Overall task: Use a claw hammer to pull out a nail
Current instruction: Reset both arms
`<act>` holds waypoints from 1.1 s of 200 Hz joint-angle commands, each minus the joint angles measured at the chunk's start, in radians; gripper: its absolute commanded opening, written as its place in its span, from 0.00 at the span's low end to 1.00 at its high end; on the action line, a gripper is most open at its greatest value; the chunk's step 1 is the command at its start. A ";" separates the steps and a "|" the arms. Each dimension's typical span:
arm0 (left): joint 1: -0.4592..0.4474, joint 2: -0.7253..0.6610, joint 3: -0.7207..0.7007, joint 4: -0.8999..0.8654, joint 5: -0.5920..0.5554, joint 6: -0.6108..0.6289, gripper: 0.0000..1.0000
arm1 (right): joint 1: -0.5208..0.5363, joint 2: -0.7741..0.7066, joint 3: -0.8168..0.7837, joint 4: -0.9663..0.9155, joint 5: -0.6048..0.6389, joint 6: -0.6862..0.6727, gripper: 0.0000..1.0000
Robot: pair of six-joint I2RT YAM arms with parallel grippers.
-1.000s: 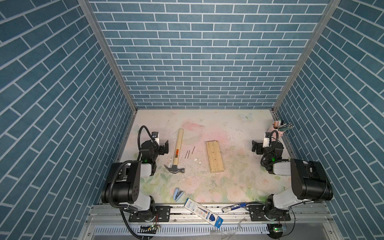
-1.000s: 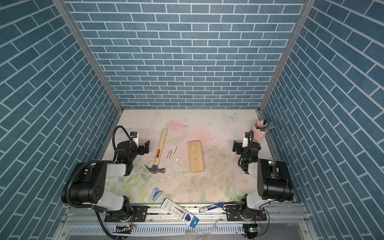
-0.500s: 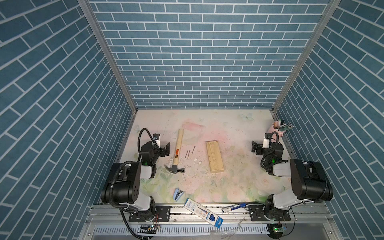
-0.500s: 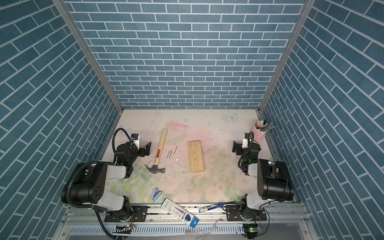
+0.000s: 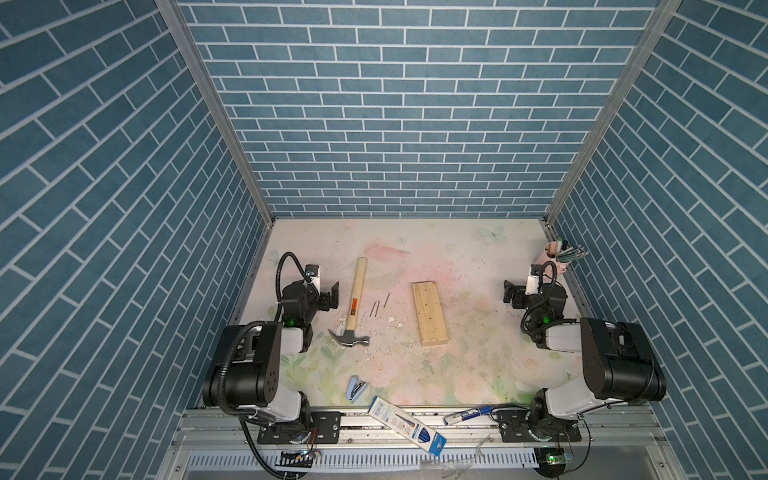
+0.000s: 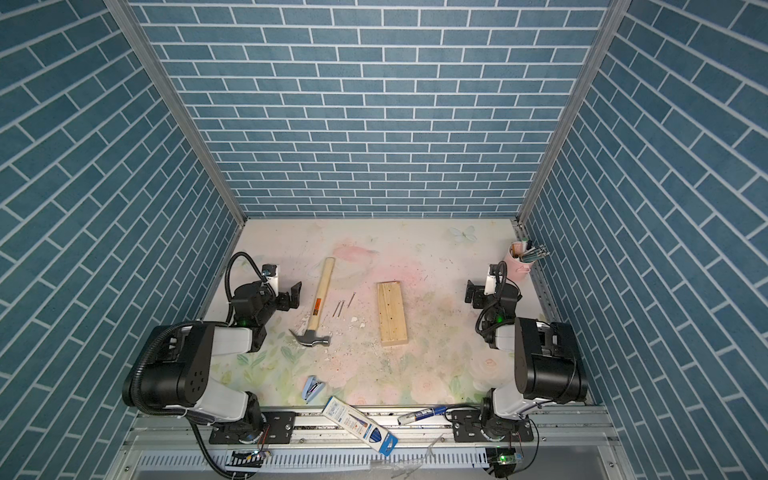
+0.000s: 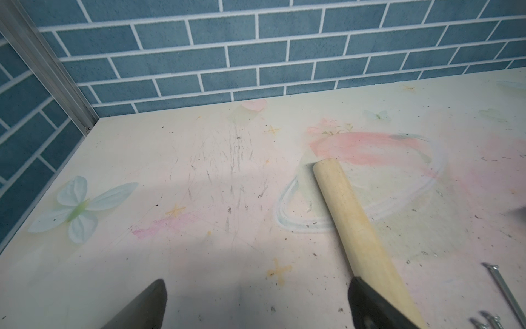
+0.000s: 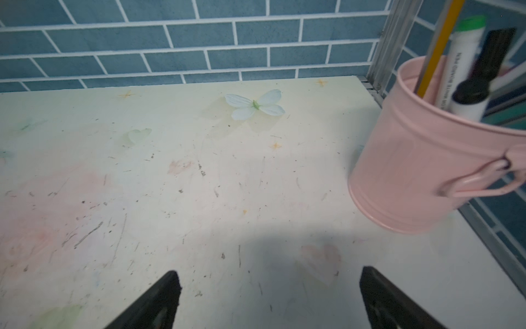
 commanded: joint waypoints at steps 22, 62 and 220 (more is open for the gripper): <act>0.003 0.004 0.011 -0.001 0.037 0.020 0.99 | 0.004 0.001 -0.004 0.008 -0.018 -0.007 0.99; 0.003 0.004 0.012 0.000 0.039 0.020 0.99 | 0.004 -0.002 -0.019 0.039 -0.093 -0.035 0.99; 0.003 0.005 0.016 -0.005 0.021 0.013 0.99 | 0.003 0.000 -0.007 0.014 -0.046 -0.018 0.99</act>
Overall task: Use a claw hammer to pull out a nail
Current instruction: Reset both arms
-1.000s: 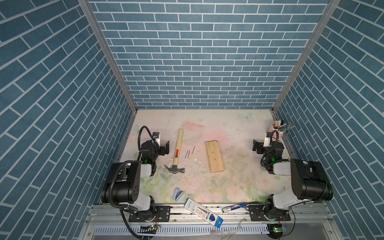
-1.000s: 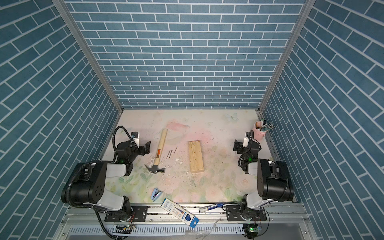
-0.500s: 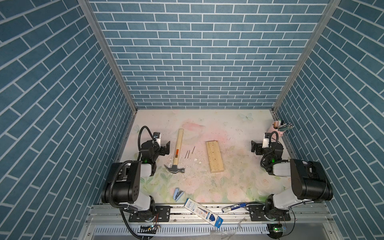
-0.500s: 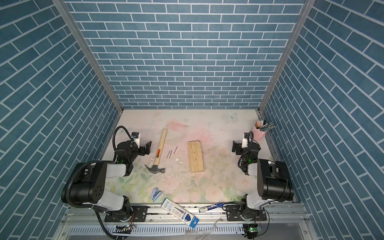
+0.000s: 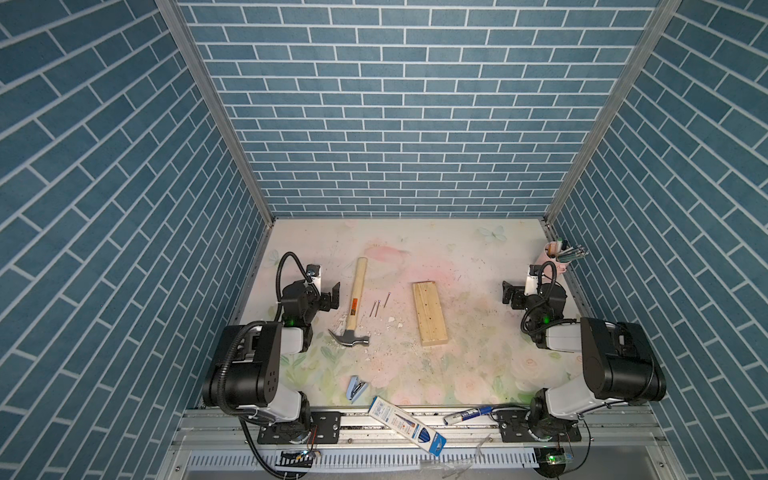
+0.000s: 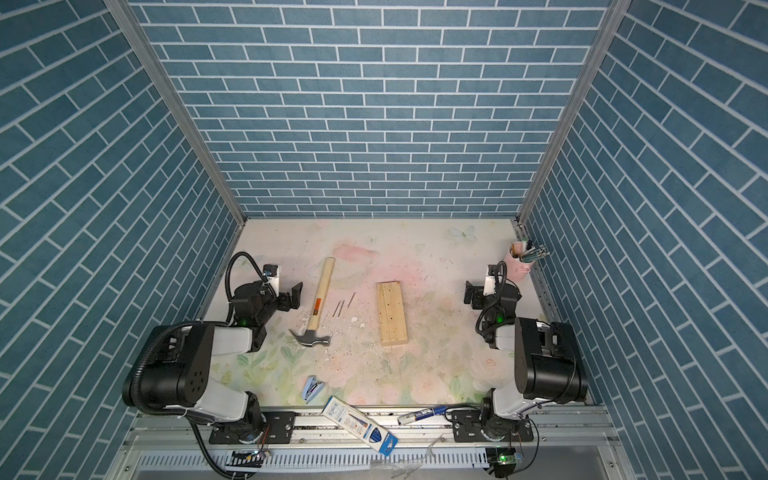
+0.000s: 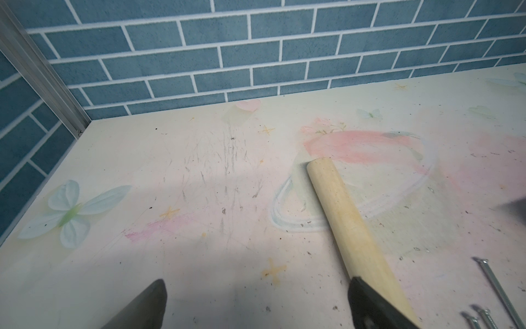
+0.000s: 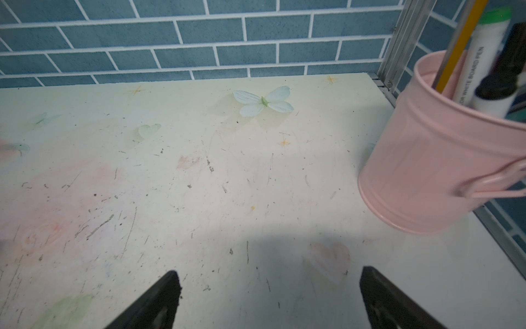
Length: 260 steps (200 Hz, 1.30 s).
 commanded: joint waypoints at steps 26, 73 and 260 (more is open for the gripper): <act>0.003 0.005 0.016 -0.004 -0.004 0.001 0.99 | 0.001 0.001 0.005 0.014 0.012 -0.009 0.99; 0.003 0.004 0.012 0.000 0.013 0.009 0.99 | 0.001 0.001 0.004 0.014 0.012 -0.008 0.99; 0.003 0.005 0.018 -0.006 -0.007 0.000 0.99 | 0.001 0.000 -0.005 0.028 -0.009 -0.016 0.99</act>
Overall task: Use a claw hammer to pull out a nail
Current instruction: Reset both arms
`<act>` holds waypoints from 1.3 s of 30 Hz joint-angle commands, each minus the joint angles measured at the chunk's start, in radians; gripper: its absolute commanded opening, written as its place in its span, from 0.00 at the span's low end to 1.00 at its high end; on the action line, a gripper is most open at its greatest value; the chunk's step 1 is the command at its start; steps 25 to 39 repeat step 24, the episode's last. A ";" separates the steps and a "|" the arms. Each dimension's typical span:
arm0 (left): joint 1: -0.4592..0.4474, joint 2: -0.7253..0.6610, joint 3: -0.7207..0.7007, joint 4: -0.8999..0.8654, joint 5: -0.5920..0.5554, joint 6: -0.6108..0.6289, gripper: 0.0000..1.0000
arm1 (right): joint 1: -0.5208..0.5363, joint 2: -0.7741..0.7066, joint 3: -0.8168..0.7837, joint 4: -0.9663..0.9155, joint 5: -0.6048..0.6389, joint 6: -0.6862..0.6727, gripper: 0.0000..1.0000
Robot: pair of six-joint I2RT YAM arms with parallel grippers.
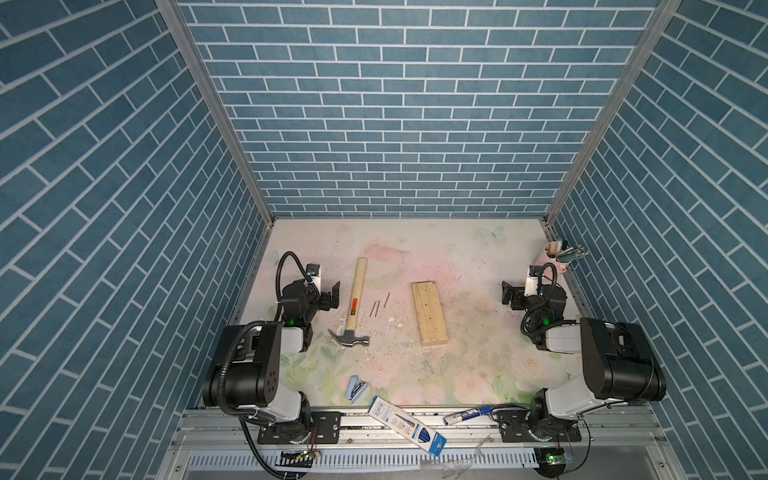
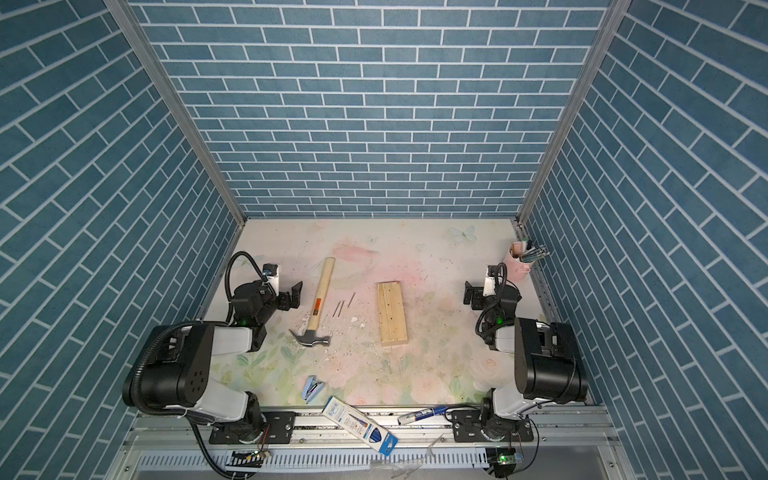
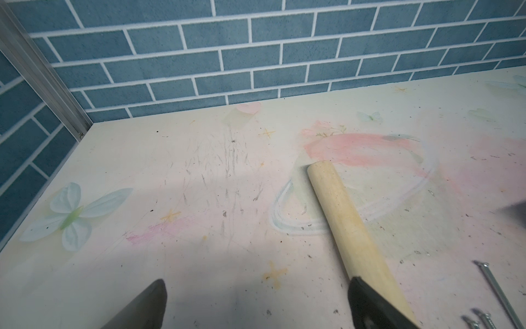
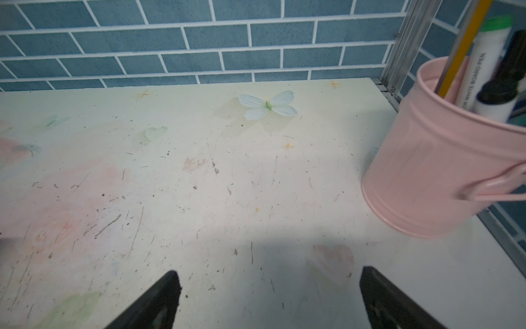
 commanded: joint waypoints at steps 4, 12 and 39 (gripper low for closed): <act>0.003 0.004 0.014 -0.007 -0.005 0.002 0.99 | 0.001 0.000 0.011 -0.007 0.006 -0.016 0.99; 0.003 0.005 0.015 -0.007 -0.005 0.003 0.99 | 0.002 0.001 0.013 -0.007 0.006 -0.016 0.99; 0.000 0.011 0.012 0.000 -0.005 0.008 0.99 | 0.001 0.001 0.013 -0.008 0.006 -0.016 0.99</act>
